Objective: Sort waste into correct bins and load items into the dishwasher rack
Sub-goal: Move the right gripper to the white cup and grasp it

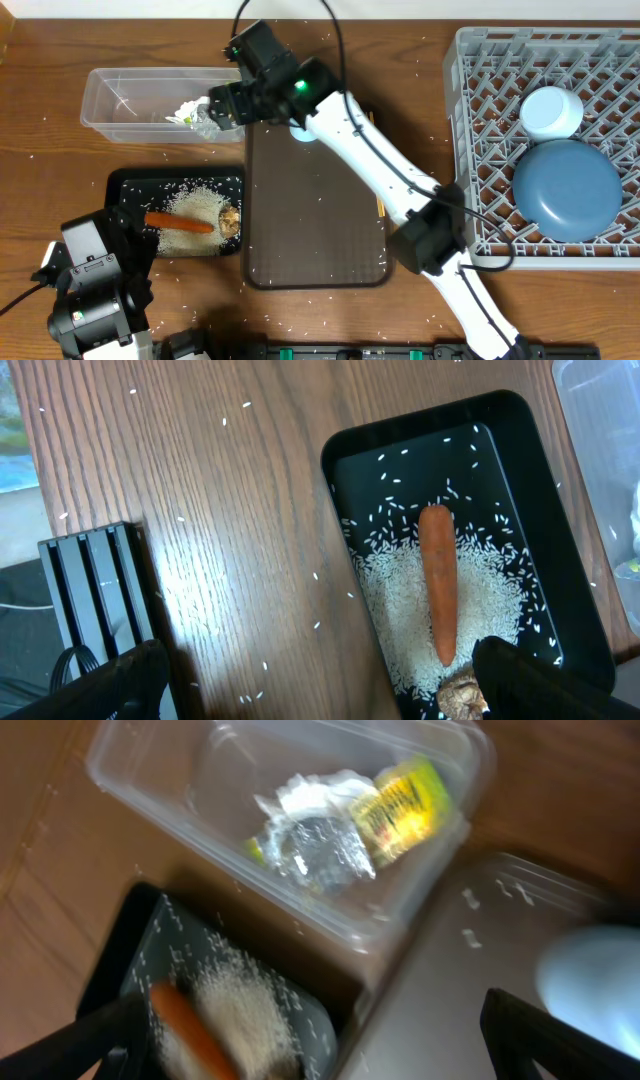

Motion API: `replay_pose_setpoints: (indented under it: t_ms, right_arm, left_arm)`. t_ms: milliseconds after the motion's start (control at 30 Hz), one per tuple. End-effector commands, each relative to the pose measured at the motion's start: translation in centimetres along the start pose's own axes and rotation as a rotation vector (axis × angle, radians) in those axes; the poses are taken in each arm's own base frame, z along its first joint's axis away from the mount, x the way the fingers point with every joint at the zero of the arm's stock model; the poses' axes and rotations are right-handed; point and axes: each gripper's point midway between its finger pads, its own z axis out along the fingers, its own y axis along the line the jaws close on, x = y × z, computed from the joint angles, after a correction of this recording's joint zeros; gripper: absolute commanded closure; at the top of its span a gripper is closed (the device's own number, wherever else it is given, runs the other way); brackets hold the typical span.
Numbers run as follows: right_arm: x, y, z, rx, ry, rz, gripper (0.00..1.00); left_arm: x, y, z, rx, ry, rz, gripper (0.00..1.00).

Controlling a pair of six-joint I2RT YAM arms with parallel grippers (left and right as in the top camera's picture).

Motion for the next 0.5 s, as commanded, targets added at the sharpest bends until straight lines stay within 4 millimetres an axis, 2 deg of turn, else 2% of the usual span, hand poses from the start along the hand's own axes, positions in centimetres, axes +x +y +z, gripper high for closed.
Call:
replay_pose_setpoints:
  t_ms: [0,67,133,267,367,467]
  right_arm:
    - [-2.2,-2.1,-6.2,0.057,-0.058,-0.031,0.01]
    - [-2.0,-4.2,-7.9,0.107,-0.036,-0.031,0.01]
    - [-1.7,-7.1,-9.7,0.192,-0.016,-0.011,0.01]
    - [-0.5,-14.2,-12.3,0.413,0.041,0.061,0.01]
    - [0.5,-18.2,-13.1,0.502,0.09,0.118,0.01]
    - [1.1,-20.4,-12.9,0.508,0.122,0.166,0.01]
  left_arm:
    - [-0.4,0.0,-0.3,0.0,-0.014,0.005,0.02]
    - [-0.4,0.0,-0.3,0.0,-0.014,0.005,0.02]
    - [-0.4,0.0,-0.3,0.0,-0.014,0.005,0.02]
    - [-0.4,0.0,-0.3,0.0,-0.014,0.006,0.02]
    - [-0.4,0.0,-0.3,0.0,-0.014,0.005,0.02]
    - [-0.4,0.0,-0.3,0.0,-0.014,0.005,0.02]
